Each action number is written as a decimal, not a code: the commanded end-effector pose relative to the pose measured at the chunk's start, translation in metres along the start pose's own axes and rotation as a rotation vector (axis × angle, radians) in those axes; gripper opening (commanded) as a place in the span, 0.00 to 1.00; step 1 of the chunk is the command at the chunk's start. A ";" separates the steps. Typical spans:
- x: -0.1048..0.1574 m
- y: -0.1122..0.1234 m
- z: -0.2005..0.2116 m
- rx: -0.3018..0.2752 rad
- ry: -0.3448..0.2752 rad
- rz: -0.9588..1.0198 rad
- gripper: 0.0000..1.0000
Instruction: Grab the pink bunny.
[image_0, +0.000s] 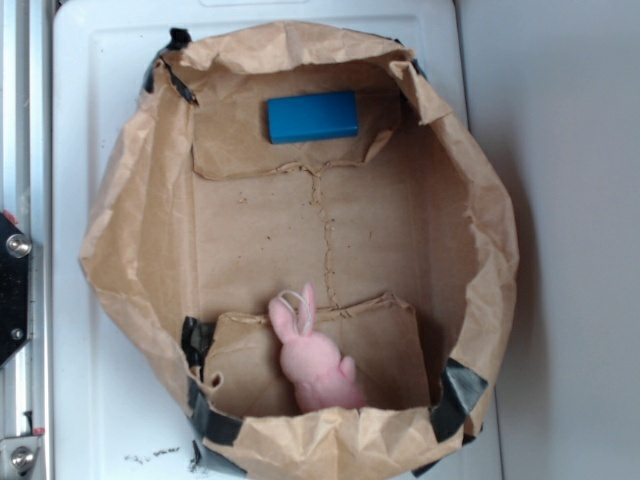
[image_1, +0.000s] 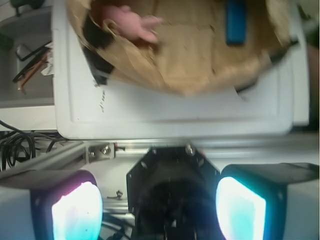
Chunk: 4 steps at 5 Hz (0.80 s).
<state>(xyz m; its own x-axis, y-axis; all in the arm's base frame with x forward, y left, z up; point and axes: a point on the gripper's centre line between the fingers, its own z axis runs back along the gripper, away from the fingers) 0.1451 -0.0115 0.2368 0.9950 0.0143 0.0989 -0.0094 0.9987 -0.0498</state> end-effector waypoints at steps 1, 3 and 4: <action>0.054 0.018 -0.001 0.039 -0.055 -0.133 1.00; 0.108 0.038 -0.020 0.076 -0.128 -0.362 1.00; 0.130 0.043 -0.036 0.084 -0.141 -0.426 1.00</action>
<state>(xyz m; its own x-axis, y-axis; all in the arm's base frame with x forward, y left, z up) 0.2730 0.0263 0.1914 0.8916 -0.4166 0.1774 0.4115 0.9090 0.0665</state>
